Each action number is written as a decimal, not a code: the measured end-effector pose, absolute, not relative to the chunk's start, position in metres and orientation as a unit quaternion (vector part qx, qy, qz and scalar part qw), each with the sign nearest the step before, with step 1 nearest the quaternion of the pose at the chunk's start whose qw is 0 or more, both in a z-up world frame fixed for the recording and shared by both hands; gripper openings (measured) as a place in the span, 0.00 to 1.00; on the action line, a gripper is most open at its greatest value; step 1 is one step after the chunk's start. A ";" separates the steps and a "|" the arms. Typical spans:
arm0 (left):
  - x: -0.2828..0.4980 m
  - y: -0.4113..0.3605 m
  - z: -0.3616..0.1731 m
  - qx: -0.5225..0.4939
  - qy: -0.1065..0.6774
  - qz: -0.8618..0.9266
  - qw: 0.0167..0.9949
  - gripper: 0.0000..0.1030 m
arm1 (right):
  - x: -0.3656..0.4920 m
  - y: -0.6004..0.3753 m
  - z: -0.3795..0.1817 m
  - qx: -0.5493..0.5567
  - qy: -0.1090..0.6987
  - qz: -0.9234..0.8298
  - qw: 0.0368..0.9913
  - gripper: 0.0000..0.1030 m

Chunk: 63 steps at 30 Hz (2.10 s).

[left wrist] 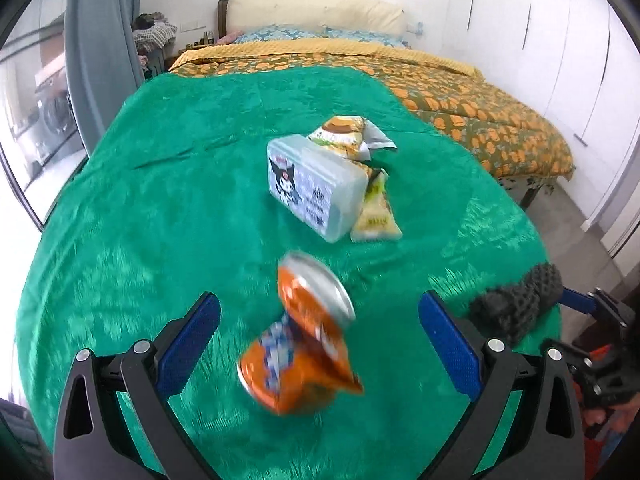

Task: Collect trash
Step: 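Grasp the black mesh fruit nets with the right tool, then carry the orange can to the blue basket and release it while the right tool drops the black nets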

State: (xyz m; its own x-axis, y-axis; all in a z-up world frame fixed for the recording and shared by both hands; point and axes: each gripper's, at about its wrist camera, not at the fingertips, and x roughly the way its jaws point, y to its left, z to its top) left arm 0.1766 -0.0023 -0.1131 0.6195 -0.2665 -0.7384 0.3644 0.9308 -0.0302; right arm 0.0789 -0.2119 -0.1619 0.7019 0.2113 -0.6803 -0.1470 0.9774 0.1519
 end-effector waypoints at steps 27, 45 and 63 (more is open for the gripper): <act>0.139 0.075 -0.126 -0.003 0.422 -0.234 0.876 0.69 | 0.068 -0.206 -0.160 0.033 0.364 0.100 0.925 0.82; 0.148 0.060 -0.133 0.030 0.412 -0.244 0.878 0.95 | 0.065 -0.211 -0.157 0.033 0.356 0.094 0.929 0.82; 0.156 0.046 -0.134 -0.014 0.393 -0.274 0.877 0.46 | 0.089 -0.198 -0.126 -0.094 0.382 0.179 0.902 0.82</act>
State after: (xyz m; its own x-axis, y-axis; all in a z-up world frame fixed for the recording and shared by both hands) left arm 0.1556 0.0458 -0.1343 0.5399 -0.4921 -0.6830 0.4707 0.8491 -0.2397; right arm 0.0889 -0.1983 -0.1259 0.6439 0.2511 -0.7228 -0.3942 0.9185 -0.0322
